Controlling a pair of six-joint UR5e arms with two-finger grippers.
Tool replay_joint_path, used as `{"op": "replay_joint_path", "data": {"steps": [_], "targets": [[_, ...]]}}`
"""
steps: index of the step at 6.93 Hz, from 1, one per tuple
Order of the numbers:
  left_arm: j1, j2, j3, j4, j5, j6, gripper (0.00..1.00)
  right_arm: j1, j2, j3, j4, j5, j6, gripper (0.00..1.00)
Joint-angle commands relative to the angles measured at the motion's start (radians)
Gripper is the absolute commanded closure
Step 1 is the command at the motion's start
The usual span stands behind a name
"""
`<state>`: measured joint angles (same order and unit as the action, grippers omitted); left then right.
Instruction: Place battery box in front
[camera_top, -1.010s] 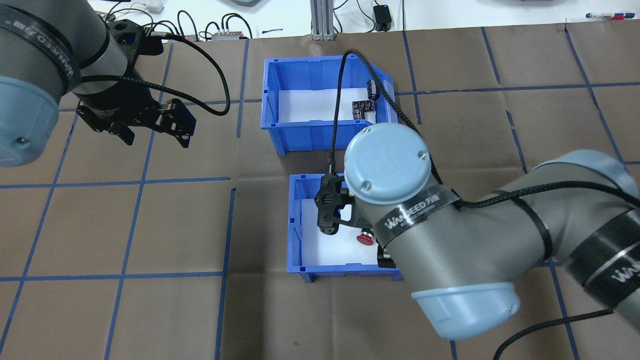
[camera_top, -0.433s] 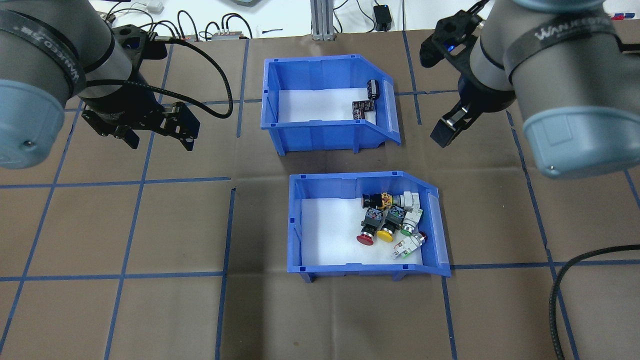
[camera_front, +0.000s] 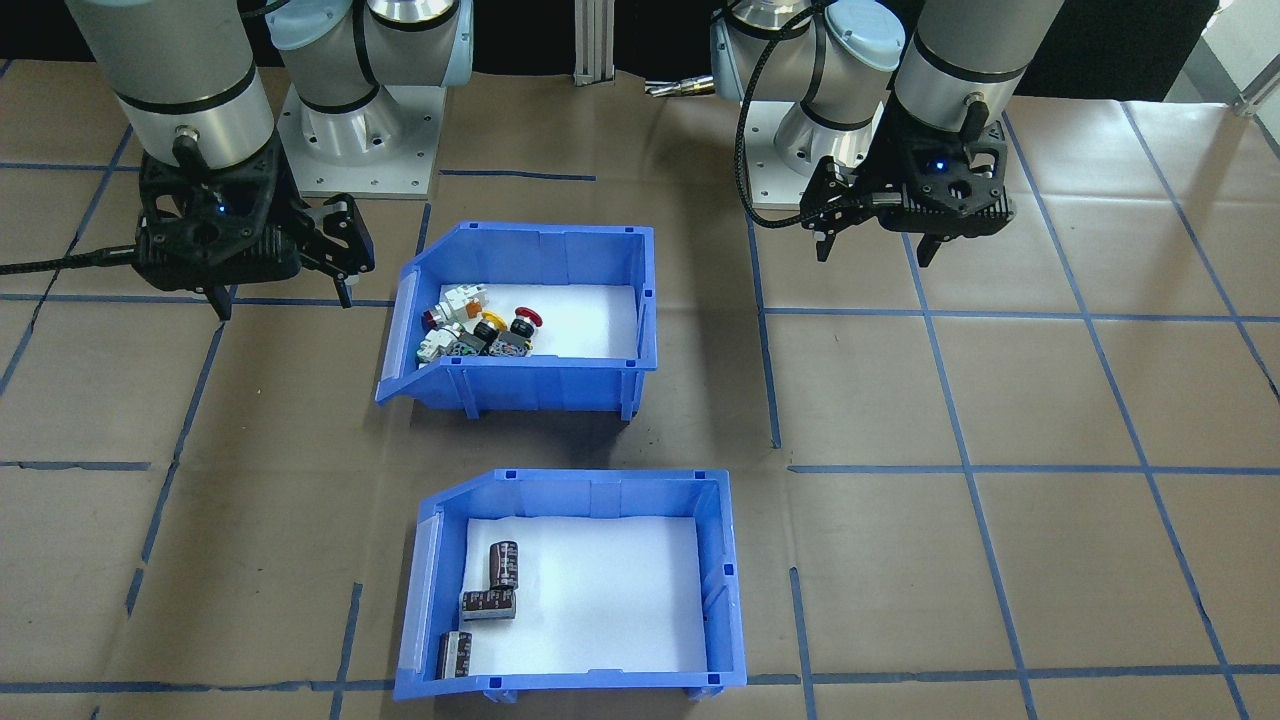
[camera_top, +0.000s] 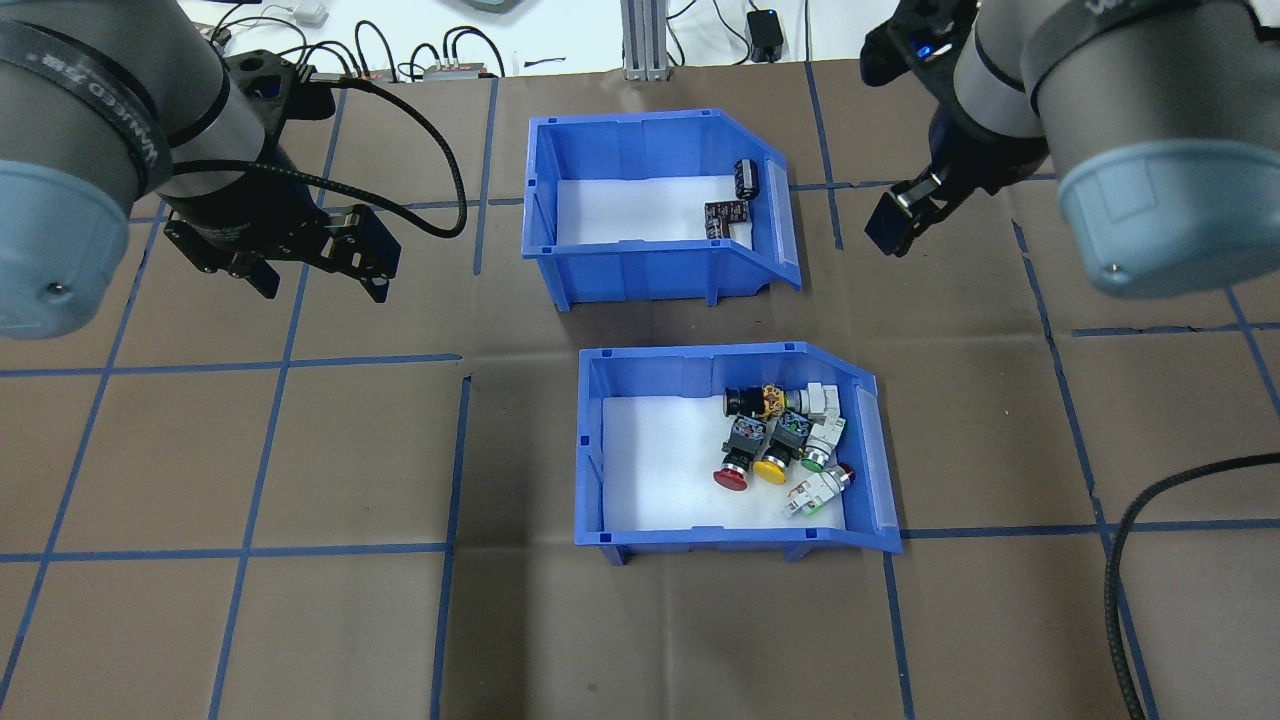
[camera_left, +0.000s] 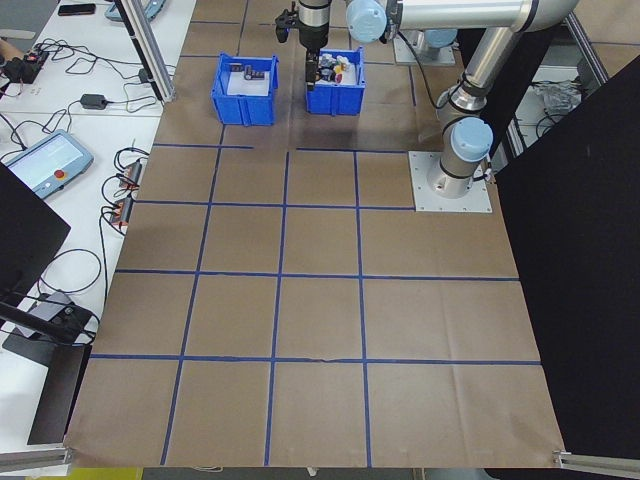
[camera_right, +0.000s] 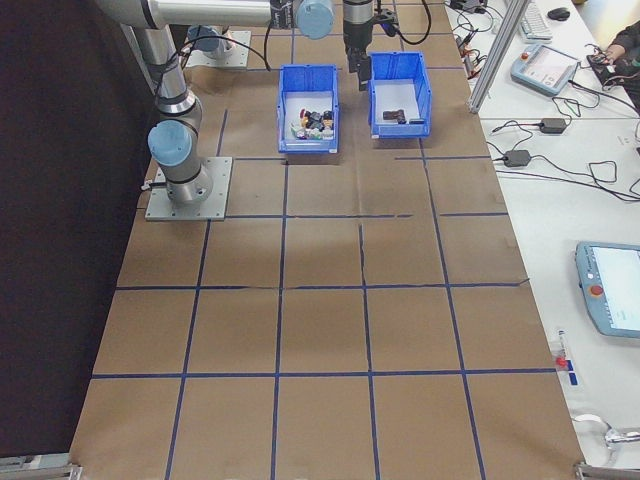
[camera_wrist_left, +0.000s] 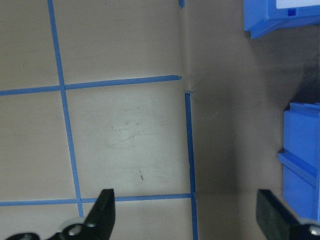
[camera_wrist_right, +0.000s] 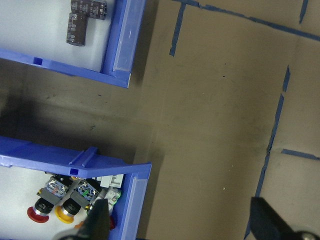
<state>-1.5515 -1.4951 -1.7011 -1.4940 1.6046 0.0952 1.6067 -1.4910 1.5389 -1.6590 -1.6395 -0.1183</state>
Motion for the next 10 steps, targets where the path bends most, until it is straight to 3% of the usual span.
{"op": "replay_joint_path", "data": {"steps": [1,2,3,5,10], "targets": [[-0.005,0.003,0.000,-0.011,0.001,0.001,0.00,-0.011,0.023,-0.029,0.129,0.027,0.164,0.00],[-0.007,0.003,0.000,-0.011,0.003,0.001,0.00,-0.020,0.009,-0.029,0.199,0.029,0.198,0.00],[-0.007,0.001,0.000,-0.009,0.003,0.001,0.00,-0.019,-0.014,-0.016,0.208,0.027,0.213,0.00],[-0.007,0.001,0.000,-0.011,0.001,0.001,0.00,-0.021,-0.046,0.021,0.188,0.027,0.207,0.00],[-0.007,0.000,-0.002,-0.012,0.001,-0.005,0.00,-0.037,-0.049,0.021,0.173,0.030,0.204,0.00]]}}
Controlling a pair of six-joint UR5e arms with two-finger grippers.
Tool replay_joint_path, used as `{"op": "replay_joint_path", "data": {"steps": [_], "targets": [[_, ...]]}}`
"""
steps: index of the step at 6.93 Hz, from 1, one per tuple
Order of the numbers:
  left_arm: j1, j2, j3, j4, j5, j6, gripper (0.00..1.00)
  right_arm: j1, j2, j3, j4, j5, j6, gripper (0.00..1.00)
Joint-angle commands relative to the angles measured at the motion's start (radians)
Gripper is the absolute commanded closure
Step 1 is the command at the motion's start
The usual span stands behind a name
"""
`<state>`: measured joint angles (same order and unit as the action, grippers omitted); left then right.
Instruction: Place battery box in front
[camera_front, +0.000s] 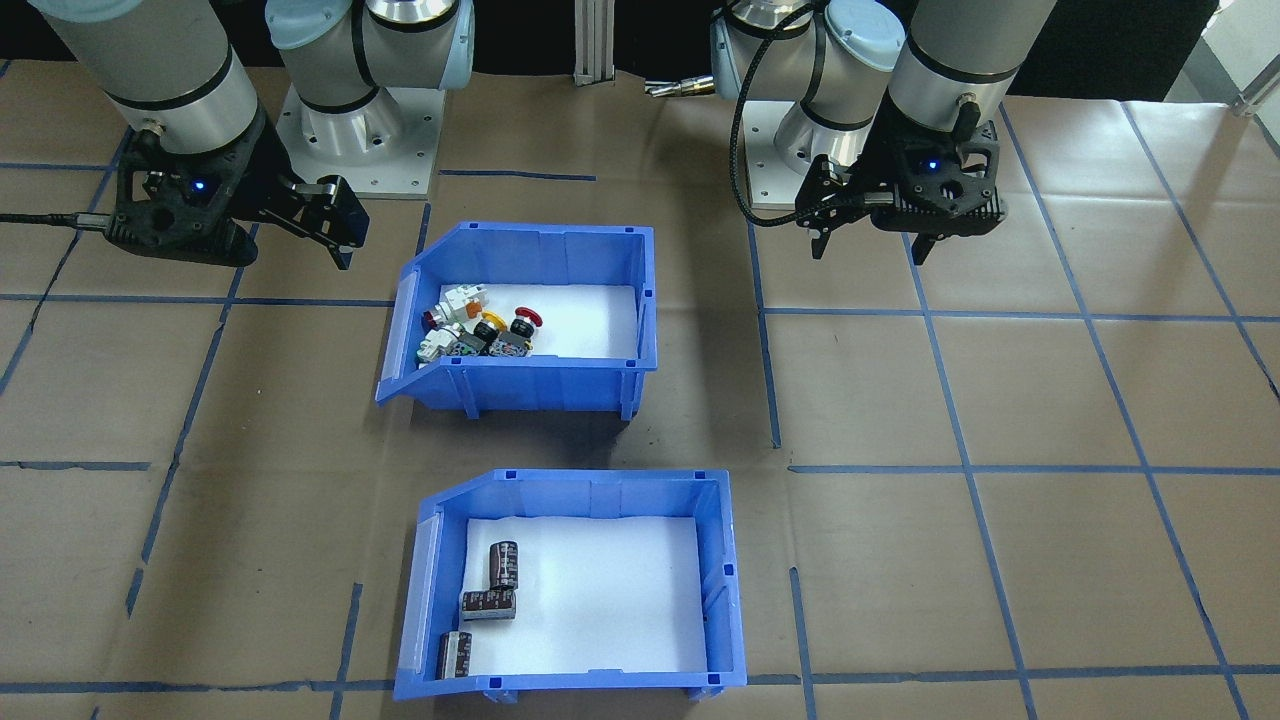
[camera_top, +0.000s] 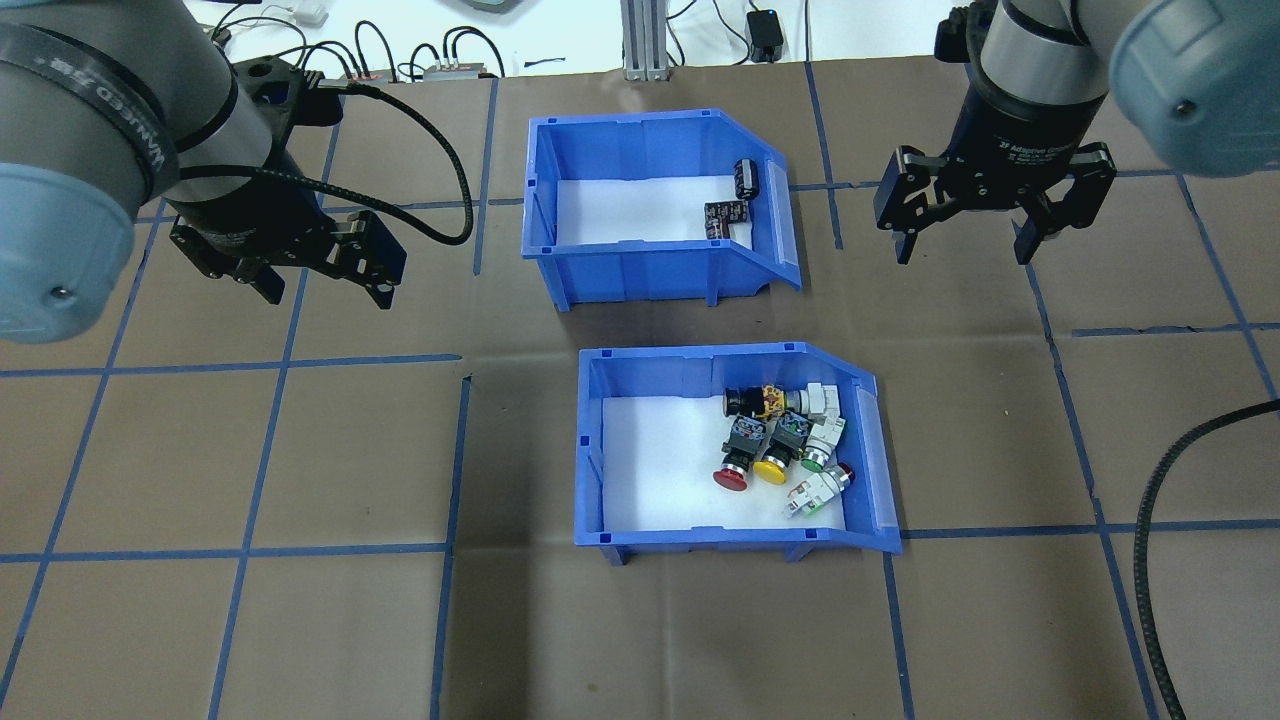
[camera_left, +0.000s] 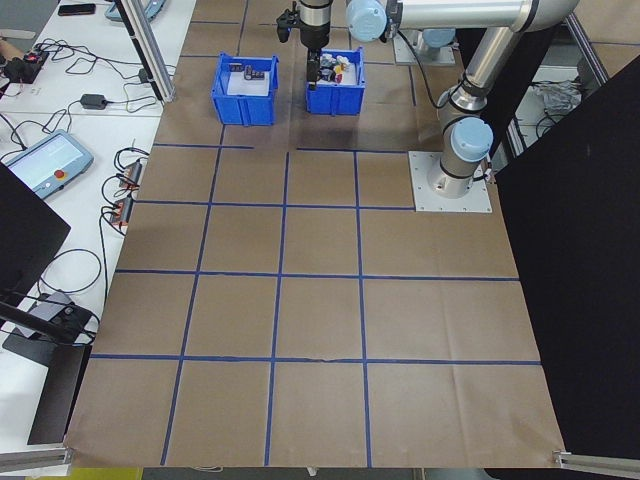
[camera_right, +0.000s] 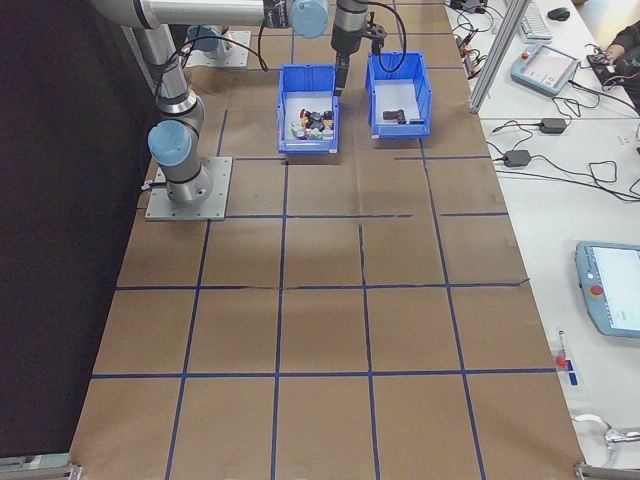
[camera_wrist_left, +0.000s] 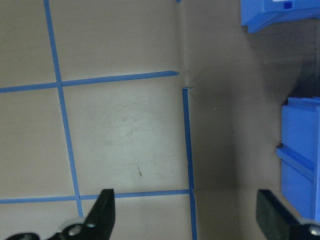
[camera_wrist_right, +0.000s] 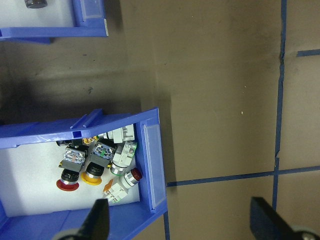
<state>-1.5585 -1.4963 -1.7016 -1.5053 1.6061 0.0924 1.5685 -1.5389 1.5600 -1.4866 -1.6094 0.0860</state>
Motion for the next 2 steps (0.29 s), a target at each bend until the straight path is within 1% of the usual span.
{"op": "replay_joint_path", "data": {"steps": [1,2], "targets": [[0.000,0.002,-0.001,-0.001,0.000,0.000,0.00,0.001,-0.001,0.000,0.000,0.000,0.000,0.00],[0.000,0.002,-0.001,-0.001,0.002,-0.002,0.00,0.001,-0.001,0.000,0.000,0.000,0.000,0.00]]}}
